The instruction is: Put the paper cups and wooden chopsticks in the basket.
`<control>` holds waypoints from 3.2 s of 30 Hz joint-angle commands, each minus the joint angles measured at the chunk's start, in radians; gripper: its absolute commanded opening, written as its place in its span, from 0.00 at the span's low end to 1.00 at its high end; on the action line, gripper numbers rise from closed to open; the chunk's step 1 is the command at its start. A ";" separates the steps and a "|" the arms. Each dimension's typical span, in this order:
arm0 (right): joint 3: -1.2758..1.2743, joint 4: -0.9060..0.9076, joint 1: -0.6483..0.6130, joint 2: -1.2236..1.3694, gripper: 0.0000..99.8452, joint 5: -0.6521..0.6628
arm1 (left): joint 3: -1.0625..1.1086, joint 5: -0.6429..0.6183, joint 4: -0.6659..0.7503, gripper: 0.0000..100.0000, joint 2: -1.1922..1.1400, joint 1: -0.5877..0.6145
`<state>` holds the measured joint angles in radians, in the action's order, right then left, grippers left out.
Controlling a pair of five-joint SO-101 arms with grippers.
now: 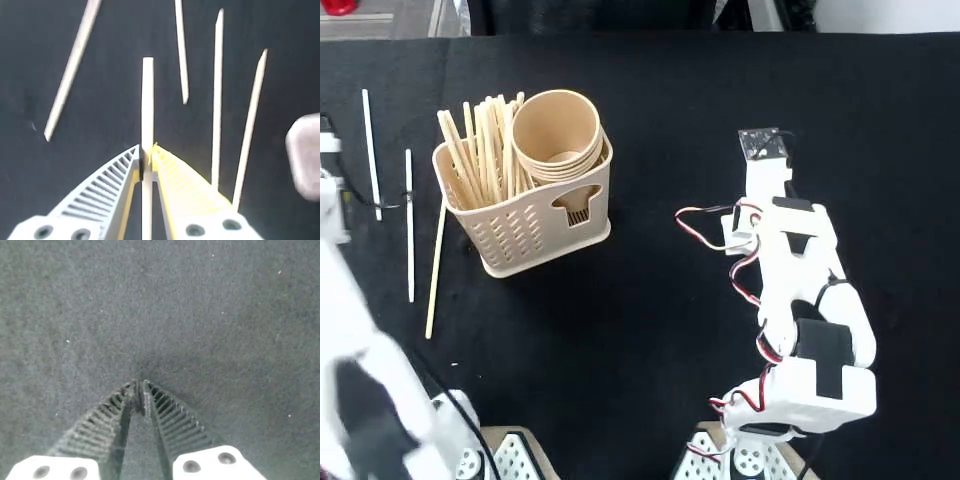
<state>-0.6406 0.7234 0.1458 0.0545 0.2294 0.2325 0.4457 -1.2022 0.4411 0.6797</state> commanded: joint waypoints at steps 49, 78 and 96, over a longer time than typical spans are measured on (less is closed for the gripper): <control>0.005 -0.006 0.009 -0.013 0.01 0.009 | 0.021 -0.585 0.166 0.23 0.336 -0.266; 0.005 -0.011 0.009 -0.010 0.01 0.009 | -0.835 -0.305 -0.002 0.21 -1.166 -0.031; 0.005 -0.011 0.009 -0.010 0.01 0.009 | -1.075 -0.276 -0.368 0.03 -1.312 -0.022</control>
<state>-0.6406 0.7234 0.1458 0.0545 0.2294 -0.7879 0.1465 -1.3633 -0.9198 0.6444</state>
